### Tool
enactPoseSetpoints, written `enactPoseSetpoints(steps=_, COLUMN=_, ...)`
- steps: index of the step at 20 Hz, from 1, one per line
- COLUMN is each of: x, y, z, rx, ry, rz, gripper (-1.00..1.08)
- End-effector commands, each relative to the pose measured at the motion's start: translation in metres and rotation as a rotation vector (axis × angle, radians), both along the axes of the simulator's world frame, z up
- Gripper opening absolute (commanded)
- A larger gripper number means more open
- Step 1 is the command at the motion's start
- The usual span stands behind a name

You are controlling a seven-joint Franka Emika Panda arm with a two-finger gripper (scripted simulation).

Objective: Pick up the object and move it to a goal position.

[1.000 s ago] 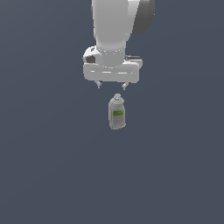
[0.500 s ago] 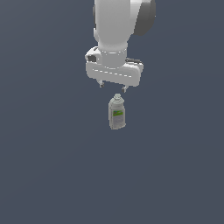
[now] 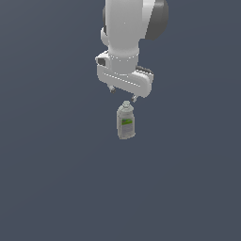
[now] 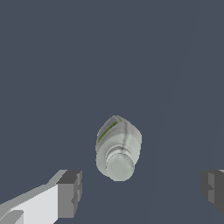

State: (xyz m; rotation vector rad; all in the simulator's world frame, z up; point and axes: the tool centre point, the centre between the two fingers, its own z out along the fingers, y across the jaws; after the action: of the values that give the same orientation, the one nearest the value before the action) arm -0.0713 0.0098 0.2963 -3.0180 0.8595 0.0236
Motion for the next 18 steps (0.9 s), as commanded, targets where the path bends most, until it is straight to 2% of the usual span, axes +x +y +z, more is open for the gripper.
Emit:
enactPoseSetpoints(steps=1, x=-0.0005, y=0.0015, z=-0.0013, rx=-0.001, ry=-0.001, rz=-0.062, gripper=1.0)
enactPoseSetpoints(steps=18, x=-0.0044, y=0.0114, z=-0.0102, rx=-0.009, ry=-0.006, rz=-0.47, gripper=1.0)
